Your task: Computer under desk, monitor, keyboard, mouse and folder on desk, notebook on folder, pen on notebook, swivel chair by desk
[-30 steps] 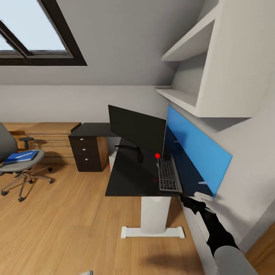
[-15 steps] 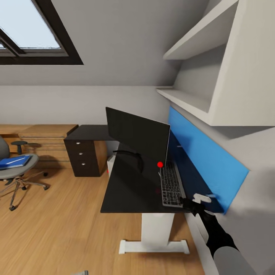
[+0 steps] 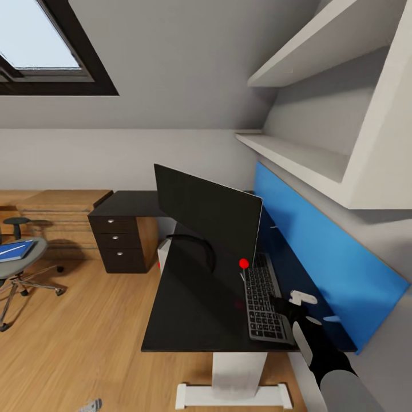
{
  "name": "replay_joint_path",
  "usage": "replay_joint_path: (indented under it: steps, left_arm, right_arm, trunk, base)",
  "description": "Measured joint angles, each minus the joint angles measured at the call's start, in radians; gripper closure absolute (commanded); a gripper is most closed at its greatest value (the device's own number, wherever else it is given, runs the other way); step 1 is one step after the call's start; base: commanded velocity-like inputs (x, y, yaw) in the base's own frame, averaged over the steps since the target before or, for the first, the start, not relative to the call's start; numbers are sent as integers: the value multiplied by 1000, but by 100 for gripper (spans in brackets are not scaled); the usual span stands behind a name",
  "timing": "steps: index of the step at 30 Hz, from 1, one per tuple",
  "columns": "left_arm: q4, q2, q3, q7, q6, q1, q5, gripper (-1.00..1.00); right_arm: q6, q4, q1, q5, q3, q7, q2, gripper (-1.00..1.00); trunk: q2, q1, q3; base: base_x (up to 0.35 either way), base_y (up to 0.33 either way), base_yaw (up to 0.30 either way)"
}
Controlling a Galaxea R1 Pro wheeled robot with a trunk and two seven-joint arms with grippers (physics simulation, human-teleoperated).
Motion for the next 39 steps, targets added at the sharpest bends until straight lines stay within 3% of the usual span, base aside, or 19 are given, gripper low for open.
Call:
replay_joint_path:
  steps: [5,14,21,23,27,31,32,35,39]
  left_arm:
    - [-42,7,52,-70,1,0,3,-100]
    - [-49,8,56,-75,1,0,2,-100]
    - [-55,27,58,-69,1,0,2,-100]
    - [-55,31,112,-68,3,0,2,-100]
    - [-65,33,176,-70,6,0,1,-100]
    - [-142,33,238,-70,9,0,2,-100]
    - [-152,33,284,-70,11,0,1,-100]
    - [-158,33,320,-70,26,0,1,-100]
    - [-163,33,339,-71,79,0,1,-100]
  right_arm:
    - [-2,-3,0,-2,0,4,-1,-100]
    - [-2,3,0,1,0,3,0,-100]
    - [0,72,0,2,2,-3,-3,-100]
    - [0,80,0,2,2,-4,-4,-100]
    - [2,84,0,3,2,-18,-4,-100]
    - [3,87,-1,5,2,-54,-5,-100]
    - [3,94,-1,7,2,-59,-6,-100]
    - [3,101,-1,18,3,-61,-9,-100]
    - [4,105,-1,37,3,-63,-13,-100]
  trunk:
    - [0,1,0]
    - [0,0,0]
    - [0,0,0]
    - [0,0,0]
    - [0,1,0]
    - [0,1,0]
    - [0,1,0]
    - [0,1,0]
    - [-28,16,-12]
  base:
    - [89,0,0]
    - [171,0,0]
    - [183,0,0]
    - [77,0,0]
    - [30,0,0]
    - [3,0,0]
    - [0,0,0]
    - [0,0,0]
    - [0,0,0]
